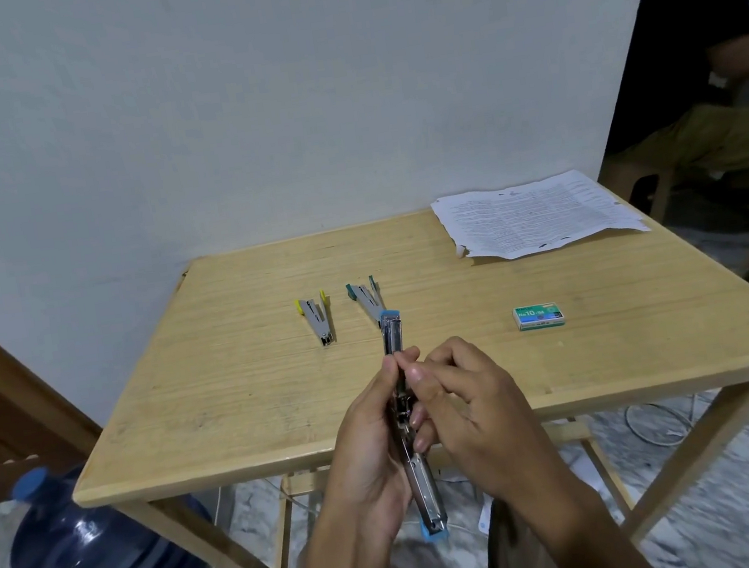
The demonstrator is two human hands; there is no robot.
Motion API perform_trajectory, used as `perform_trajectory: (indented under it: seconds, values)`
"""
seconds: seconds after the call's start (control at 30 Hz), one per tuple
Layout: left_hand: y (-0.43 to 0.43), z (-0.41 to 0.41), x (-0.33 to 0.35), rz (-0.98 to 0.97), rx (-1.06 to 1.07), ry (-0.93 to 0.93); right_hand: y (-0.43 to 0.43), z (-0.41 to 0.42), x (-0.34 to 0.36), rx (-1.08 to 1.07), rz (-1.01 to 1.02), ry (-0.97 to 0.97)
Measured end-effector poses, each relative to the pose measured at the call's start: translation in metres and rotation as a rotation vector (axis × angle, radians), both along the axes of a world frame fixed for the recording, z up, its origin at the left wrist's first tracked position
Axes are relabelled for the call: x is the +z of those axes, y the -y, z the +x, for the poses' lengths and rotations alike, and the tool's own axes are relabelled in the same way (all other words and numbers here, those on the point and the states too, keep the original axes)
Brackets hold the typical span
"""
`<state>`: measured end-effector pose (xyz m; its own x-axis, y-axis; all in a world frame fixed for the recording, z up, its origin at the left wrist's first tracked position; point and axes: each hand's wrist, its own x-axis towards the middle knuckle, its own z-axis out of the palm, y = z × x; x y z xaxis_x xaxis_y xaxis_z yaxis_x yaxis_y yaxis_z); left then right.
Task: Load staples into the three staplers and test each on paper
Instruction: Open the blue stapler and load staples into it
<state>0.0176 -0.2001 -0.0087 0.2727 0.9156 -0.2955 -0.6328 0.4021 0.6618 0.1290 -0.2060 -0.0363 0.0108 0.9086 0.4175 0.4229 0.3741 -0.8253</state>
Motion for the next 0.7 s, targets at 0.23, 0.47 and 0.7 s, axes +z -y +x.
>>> perform_trajectory:
  seconds: [0.23, 0.47, 0.7]
  values:
    - [-0.003, -0.001, -0.005, 0.013, -0.01, -0.032, -0.003, 0.001, -0.005, -0.008, 0.015, -0.084]
    - [-0.004, 0.0, -0.009, 0.128, 0.062, -0.305, -0.005, -0.006, -0.003, -0.108, -0.085, -0.616]
    - [-0.003, 0.001, -0.03, 0.694, 0.154, -1.315, -0.017, -0.013, -0.004, 0.05, -0.744, -1.448]
